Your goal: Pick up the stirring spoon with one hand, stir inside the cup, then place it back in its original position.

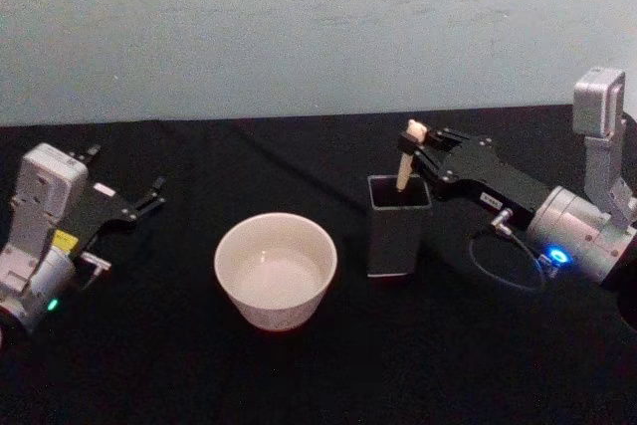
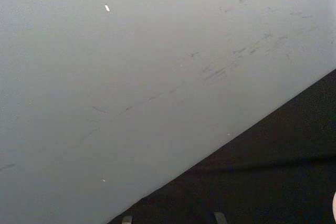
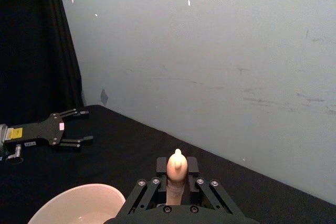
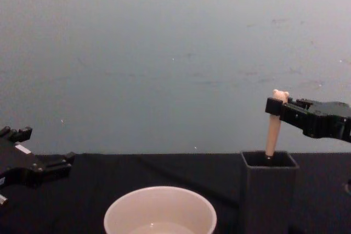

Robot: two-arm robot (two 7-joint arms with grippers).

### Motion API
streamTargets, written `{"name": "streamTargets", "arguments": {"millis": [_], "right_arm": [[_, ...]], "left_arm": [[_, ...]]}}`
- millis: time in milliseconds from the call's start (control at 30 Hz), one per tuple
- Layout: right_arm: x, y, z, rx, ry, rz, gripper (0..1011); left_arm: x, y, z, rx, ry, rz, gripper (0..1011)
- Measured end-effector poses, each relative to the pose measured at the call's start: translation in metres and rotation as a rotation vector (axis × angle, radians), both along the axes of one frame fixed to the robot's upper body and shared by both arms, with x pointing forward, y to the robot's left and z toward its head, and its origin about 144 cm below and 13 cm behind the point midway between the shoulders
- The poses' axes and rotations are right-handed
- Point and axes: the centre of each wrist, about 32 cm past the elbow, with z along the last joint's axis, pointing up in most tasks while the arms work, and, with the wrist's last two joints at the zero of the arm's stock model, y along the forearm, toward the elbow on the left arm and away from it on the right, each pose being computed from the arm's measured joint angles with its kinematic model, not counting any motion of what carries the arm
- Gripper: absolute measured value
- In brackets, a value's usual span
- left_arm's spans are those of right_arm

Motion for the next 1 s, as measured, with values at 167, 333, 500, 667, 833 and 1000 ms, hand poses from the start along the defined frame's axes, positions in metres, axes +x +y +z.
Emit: {"name": "streamTargets", "arguments": {"millis": [167,333,500,667,833,1000], "right_arm": [[-0.001,-0.001,-0.003,0.015,0.011,-0.007,213],[-0.003,-0.002,-0.005,0.030,0.025,-0.021,213],[-0.004,-0.002,-0.008,0.037,0.037,-0.032,213],[-0.005,-0.003,-0.009,0.037,0.049,-0.039,213],[-0.005,-0.004,-0.011,0.034,0.065,-0.045,213],[-0.005,-0.004,-0.013,0.032,0.078,-0.051,213]], "left_arm": [[0.000,0.000,0.000,0.000,0.000,0.000,1001],[0.000,0.000,0.000,0.000,0.000,0.000,1001],[0.000,0.000,0.000,0.000,0.000,0.000,1001],[0.000,0.000,0.000,0.000,0.000,0.000,1001],[0.000,0.000,0.000,0.000,0.000,0.000,1001],[0.000,0.000,0.000,0.000,0.000,0.000,1001]]}}
